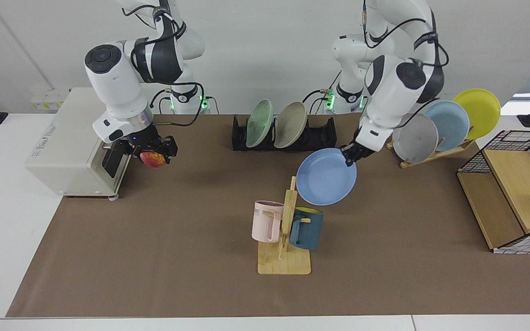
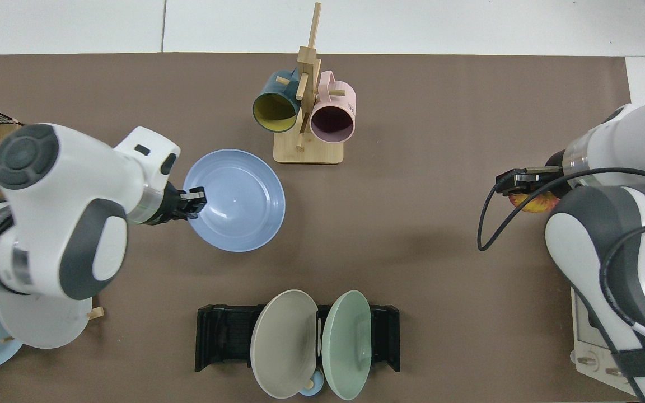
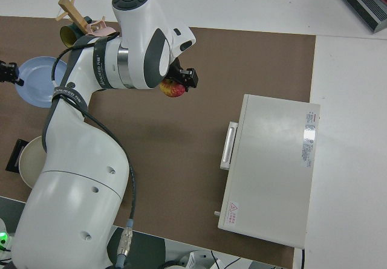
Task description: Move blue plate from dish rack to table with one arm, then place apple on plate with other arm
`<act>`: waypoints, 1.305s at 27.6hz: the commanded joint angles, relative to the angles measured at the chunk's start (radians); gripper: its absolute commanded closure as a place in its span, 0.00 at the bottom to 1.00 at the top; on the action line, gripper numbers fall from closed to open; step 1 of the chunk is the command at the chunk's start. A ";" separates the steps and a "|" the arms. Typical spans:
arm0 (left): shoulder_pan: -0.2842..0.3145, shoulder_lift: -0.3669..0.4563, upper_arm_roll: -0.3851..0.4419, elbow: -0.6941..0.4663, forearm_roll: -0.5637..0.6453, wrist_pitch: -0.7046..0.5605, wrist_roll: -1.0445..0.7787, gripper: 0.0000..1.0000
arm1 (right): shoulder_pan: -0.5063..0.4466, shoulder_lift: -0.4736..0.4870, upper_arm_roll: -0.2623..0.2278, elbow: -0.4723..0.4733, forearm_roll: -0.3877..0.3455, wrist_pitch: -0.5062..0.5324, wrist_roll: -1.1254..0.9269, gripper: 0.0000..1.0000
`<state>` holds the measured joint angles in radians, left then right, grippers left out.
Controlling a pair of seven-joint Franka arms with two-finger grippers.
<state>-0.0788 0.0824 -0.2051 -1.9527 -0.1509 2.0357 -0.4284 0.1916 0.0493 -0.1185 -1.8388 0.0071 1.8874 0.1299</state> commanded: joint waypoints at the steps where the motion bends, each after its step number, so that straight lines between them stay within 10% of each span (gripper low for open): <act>1: -0.047 0.077 -0.010 -0.012 -0.070 0.104 -0.029 1.00 | 0.031 -0.002 0.003 -0.017 0.014 0.013 0.031 1.00; 20: -0.148 0.053 -0.091 -0.181 -0.075 0.279 -0.082 1.00 | 0.189 0.029 0.003 -0.037 0.016 0.110 0.249 1.00; 27: -0.134 0.059 -0.076 -0.170 -0.065 0.267 -0.081 0.02 | 0.193 0.030 0.003 -0.037 0.016 0.113 0.254 1.00; 36: -0.101 0.066 -0.054 -0.105 0.029 0.189 -0.082 0.00 | 0.227 0.047 0.003 -0.051 0.025 0.150 0.289 1.00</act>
<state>-0.2105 0.1662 -0.2651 -2.0867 -0.2025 2.2906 -0.5178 0.3942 0.0900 -0.1128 -1.8668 0.0125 1.9821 0.3668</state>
